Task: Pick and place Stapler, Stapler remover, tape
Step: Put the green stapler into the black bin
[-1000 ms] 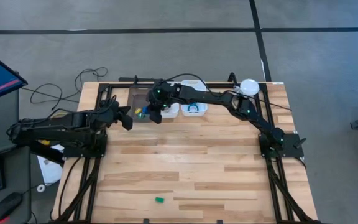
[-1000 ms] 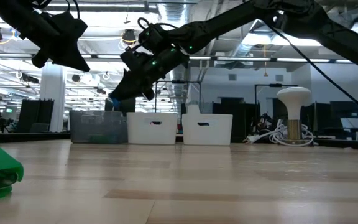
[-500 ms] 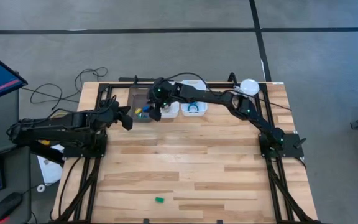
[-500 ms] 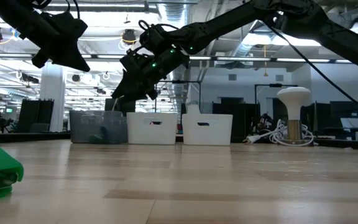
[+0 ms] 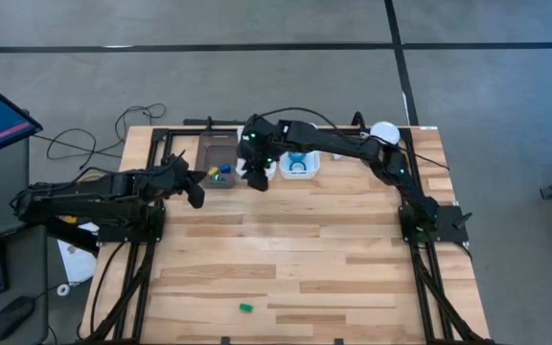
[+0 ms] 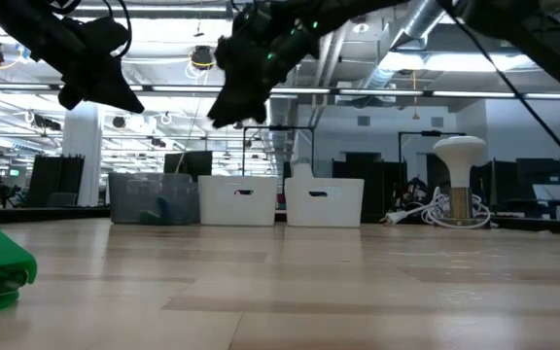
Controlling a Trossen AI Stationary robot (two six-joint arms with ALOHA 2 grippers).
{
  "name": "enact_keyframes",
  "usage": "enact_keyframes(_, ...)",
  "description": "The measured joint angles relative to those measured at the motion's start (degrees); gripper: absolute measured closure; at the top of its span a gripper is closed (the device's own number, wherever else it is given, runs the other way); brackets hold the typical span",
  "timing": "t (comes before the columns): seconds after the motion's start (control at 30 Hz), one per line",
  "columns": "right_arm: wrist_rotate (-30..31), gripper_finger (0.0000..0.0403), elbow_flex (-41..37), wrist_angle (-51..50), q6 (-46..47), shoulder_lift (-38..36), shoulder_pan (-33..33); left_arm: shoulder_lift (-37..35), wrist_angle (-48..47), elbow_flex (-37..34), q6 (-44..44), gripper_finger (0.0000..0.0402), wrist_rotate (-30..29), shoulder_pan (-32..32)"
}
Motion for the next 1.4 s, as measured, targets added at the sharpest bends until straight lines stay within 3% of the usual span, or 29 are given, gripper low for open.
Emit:
enact_keyframes(0.17,0.0,0.0300,-1.7,-5.5,-3.6,-3.8,1.7,0.0,0.3,0.0,2.1,0.0399,2.8,0.0)
enact_keyframes(0.33,-0.1,0.0330,-8.5,-5.0,-3.9,-9.3,2.8,0.2,0.8,0.0,2.8,0.0399,4.5,-0.5)
enact_keyframes(0.43,-0.2,0.0347,-16.2,-1.7,-3.8,-14.1,3.0,0.6,2.4,0.0,2.8,0.0399,4.5,-1.8)
enact_keyframes(0.6,0.0,0.0380,-32.8,12.4,-0.1,-24.3,2.8,3.4,9.0,0.1,2.8,0.0399,4.0,-4.7)
enact_keyframes(0.83,0.2,0.0399,-51.6,24.8,4.2,-39.6,2.9,12.6,20.5,0.1,6.9,0.0399,3.8,-9.5)
enact_keyframes(1.0,6.9,0.0398,-60.6,27.3,8.0,-49.2,3.2,21.3,22.4,2.4,7.2,0.0399,2.8,-14.9)
enact_keyframes(1.2,14.1,0.0401,-73.0,37.9,15.8,-60.6,3.3,31.3,22.0,10.0,10.8,0.0399,1.3,-21.8)
enact_keyframes(1.4,18.7,0.0402,-83.2,41.3,21.9,-68.7,3.4,36.6,12.2,16.7,10.5,0.0399,1.9,-26.2)
